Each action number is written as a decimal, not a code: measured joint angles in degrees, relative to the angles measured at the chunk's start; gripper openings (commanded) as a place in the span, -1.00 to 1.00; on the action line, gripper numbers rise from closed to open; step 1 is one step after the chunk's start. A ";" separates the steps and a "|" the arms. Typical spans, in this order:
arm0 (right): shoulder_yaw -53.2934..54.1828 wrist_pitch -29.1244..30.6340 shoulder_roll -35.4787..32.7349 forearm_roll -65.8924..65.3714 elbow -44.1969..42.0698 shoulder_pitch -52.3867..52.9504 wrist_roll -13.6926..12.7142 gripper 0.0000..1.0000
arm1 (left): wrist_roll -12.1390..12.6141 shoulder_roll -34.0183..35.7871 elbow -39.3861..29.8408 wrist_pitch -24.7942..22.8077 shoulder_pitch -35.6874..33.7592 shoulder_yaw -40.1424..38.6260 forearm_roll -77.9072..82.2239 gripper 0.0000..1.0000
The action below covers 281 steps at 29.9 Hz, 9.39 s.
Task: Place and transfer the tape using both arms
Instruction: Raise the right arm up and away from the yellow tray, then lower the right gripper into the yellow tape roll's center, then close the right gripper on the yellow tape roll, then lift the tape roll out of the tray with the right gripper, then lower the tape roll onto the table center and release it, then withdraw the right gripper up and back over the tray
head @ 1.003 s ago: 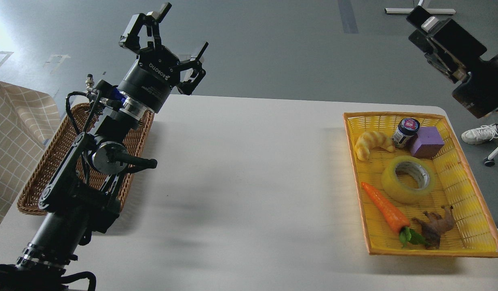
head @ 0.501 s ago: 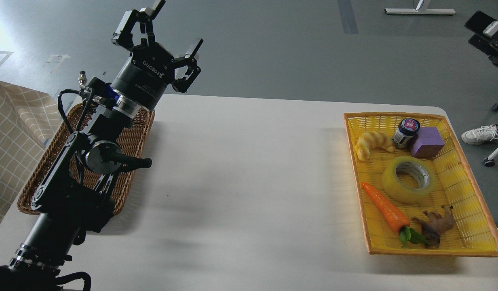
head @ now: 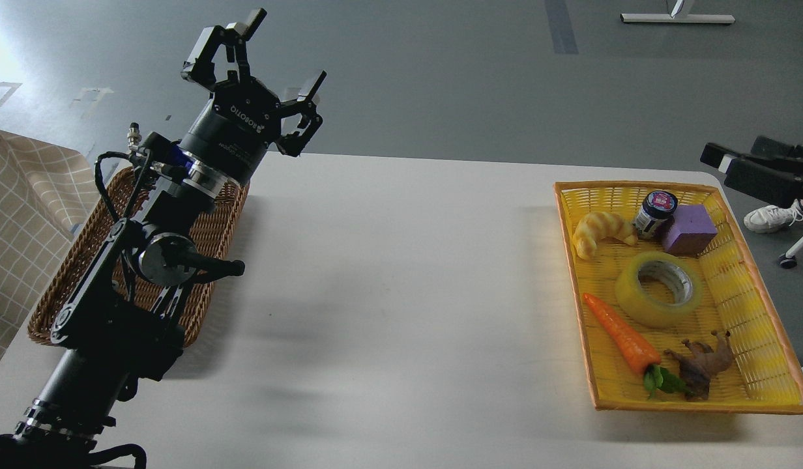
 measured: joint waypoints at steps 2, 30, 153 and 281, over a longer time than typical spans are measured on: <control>-0.40 0.00 1.79 -4.07 -1.27 -0.01 -0.06 1.00 | -0.05 0.08 0.12 0.03 0.01 -0.01 -0.03 0.96; -2.08 -3.74 11.39 -10.77 -15.92 -3.87 -2.47 0.95 | -0.04 0.02 0.33 0.27 0.49 -0.67 -0.27 0.96; -15.50 -7.71 15.94 -10.77 -27.00 1.59 -6.91 -0.61 | -0.16 0.82 2.79 0.39 0.92 -2.99 -0.71 0.96; -39.29 -0.01 48.80 -10.77 -32.98 34.18 -7.53 0.95 | -2.72 2.15 2.44 -0.39 6.26 -7.67 -2.03 0.96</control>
